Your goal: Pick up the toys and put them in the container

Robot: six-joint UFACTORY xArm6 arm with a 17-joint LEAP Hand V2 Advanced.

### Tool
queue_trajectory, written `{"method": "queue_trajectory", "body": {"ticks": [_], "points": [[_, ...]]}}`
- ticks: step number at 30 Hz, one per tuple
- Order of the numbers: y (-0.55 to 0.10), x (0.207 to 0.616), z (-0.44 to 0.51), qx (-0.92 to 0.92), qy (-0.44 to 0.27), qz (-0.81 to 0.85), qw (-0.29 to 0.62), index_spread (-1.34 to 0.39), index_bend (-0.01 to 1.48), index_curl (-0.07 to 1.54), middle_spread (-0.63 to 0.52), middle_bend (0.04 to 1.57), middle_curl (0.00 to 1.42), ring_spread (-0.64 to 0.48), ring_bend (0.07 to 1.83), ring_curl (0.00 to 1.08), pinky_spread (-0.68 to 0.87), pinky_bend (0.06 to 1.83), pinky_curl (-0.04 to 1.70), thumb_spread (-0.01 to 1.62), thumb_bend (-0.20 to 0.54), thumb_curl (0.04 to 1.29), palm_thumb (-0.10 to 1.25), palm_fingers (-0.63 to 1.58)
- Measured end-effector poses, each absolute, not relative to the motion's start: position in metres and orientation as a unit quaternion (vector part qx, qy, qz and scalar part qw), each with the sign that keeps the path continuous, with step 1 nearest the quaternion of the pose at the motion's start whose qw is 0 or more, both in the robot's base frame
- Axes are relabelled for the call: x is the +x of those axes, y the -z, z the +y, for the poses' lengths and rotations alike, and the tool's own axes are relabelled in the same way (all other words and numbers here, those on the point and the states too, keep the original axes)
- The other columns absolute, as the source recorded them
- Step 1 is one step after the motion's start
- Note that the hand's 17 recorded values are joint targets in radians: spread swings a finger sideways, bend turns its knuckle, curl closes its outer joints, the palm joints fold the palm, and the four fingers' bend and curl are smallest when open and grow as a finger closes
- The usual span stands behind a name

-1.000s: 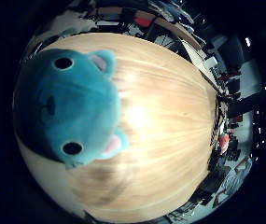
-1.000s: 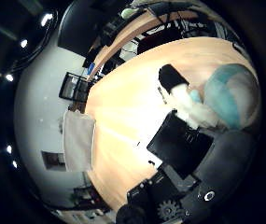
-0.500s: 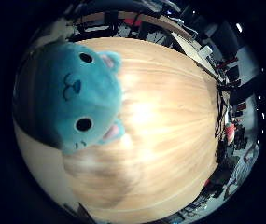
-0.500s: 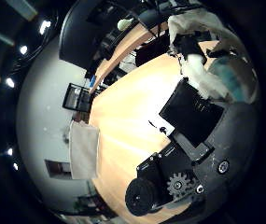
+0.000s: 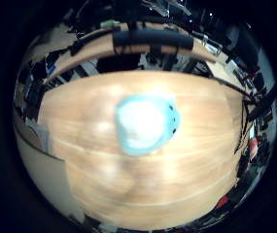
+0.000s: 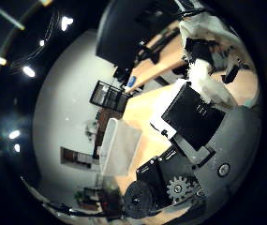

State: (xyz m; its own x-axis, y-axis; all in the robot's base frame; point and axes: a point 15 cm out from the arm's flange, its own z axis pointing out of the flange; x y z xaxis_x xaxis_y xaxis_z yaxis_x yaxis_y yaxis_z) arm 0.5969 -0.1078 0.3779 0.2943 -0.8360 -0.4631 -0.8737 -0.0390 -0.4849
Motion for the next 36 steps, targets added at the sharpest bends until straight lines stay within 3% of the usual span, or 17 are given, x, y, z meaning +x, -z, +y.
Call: {"method": "queue_trajectory", "body": {"ticks": [12, 14, 18, 21, 26, 36], "points": [[-0.473, 0.559, -0.051, -0.75, -0.012, 0.532, 0.394, -0.24, 1.28, 0.96, -0.21, 1.36, 0.95, -0.23, 1.47, 0.75, -0.22, 1.49, 0.51, 0.96, -0.009, 0.94, 0.96, 1.11], [-0.481, 0.559, -0.043, -0.75, -0.005, 0.531, 0.393, -0.24, 1.27, 0.96, -0.2, 1.35, 0.95, -0.23, 1.46, 0.76, -0.24, 1.48, 0.51, 0.96, -0.051, 0.92, 0.85, 1.09], [-0.469, 0.556, -0.052, -0.746, -0.01, 0.56, 0.36, -0.28, 0.99, 0.89, -0.24, 1.13, 0.85, -0.24, 1.4, 0.71, -0.32, 1.48, 0.52, 0.96, -0.07, 0.85, 0.65, 0.88], [-0.445, 0.548, -0.08, -0.753, 0.007, 0.594, 0.284, -0.38, 0.81, 0.81, -0.31, 0.83, 0.74, -0.28, 1.3, 0.66, -0.37, 1.47, 0.51, 0.98, -0.043, 0.8, 0.59, 0.43], [-0.424, 0.547, -0.125, -0.751, 0.064, 0.634, 0.173, -0.48, 0.81, 0.71, -0.33, 0.69, 0.64, -0.27, 1.17, 0.57, -0.21, 1.22, 0.43, 1.01, -0.031, 0.74, 0.57, 0.16], [-0.405, 0.555, -0.16, -0.73, 0.091, 0.666, 0.125, -0.56, 0.73, 0.57, -0.32, 0.56, 0.51, -0.26, 1.07, 0.46, 0.12, 0.96, 0.27, 1.02, -0.026, 0.65, 0.57, 0.21]]}}
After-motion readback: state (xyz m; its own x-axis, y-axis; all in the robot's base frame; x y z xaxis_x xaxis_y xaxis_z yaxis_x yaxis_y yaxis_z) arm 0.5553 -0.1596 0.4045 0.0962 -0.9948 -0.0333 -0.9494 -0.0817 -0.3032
